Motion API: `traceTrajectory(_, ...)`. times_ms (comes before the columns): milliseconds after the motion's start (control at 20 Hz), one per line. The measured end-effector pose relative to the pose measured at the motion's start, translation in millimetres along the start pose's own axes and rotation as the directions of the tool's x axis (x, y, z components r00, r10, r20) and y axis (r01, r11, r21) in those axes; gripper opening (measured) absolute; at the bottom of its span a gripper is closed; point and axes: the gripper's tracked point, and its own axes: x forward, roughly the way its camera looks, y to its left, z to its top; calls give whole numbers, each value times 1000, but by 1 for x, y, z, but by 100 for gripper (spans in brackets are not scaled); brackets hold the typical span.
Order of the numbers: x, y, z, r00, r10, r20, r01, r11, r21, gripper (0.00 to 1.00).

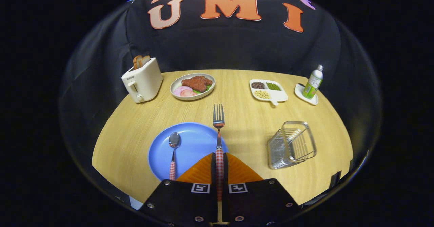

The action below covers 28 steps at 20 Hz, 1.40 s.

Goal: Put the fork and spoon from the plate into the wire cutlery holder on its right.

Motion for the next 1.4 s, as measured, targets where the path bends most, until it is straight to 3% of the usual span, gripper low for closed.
traceTrajectory(250,-26,-66,27,998,-47,-32,45,998,-45,6)
traceTrajectory(400,-34,-99,24,990,-81,-115,74,995,-60,6)
traceTrajectory(800,-49,-132,-8,928,-31,-370,2,997,-77,6)
traceTrajectory(1400,-36,-137,-18,749,41,-661,-100,994,-51,5)
